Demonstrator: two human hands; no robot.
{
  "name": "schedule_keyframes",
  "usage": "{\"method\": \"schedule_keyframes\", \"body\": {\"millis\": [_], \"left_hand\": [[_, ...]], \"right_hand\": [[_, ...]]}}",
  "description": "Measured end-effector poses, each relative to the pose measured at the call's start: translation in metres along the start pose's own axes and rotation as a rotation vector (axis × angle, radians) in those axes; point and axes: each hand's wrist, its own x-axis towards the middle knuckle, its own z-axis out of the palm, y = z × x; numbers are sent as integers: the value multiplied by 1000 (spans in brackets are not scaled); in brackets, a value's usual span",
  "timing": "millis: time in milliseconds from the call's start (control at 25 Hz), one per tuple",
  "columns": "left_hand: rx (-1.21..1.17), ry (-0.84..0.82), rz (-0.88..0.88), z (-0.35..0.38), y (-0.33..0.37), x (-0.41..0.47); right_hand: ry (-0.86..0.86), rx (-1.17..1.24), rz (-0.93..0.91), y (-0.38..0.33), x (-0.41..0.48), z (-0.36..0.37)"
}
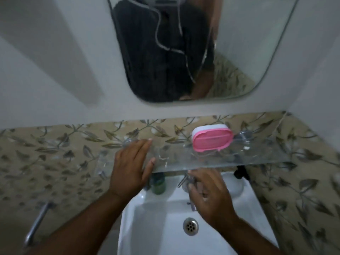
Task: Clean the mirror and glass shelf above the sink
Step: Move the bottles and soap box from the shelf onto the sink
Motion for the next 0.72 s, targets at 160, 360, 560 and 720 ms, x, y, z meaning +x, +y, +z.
{"method": "schedule_keyframes", "body": {"millis": [160, 360, 560, 720], "left_hand": [[89, -122, -79, 13, 5, 24], [131, -186, -125, 20, 3, 26], [172, -225, -104, 21, 4, 28], [174, -210, -91, 18, 7, 29]], "right_hand": [[67, -417, -49, 24, 97, -50], [-426, -726, 116, 31, 160, -71], [-493, -730, 157, 48, 156, -62], [-427, -570, 264, 32, 141, -77]]}}
